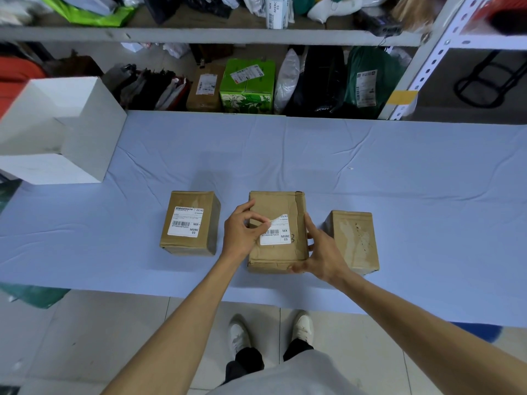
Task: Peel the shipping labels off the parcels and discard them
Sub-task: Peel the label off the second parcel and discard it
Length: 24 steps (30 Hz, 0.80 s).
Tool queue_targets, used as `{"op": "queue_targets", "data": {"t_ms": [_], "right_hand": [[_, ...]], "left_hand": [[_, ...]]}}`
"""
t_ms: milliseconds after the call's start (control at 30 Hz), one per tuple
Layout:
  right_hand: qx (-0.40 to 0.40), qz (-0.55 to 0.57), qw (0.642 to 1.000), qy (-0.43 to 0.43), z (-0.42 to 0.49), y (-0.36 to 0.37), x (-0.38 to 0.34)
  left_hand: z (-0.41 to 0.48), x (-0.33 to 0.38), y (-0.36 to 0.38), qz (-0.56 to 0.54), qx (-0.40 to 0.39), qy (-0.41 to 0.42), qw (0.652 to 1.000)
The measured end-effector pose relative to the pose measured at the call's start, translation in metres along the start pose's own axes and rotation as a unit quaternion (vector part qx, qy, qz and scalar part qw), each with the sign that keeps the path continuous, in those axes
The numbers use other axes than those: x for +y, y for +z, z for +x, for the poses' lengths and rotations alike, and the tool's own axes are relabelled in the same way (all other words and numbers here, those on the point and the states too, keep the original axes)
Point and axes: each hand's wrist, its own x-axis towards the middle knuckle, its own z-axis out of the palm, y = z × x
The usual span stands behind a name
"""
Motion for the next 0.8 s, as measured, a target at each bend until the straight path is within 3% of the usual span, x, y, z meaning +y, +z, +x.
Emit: {"op": "queue_targets", "data": {"t_ms": [800], "right_hand": [[0.002,-0.012,1.0,0.004,0.0037,0.002,0.0026]], "left_hand": [[-0.0026,-0.0004,-0.0027,-0.014,-0.005,0.003,1.0]]}}
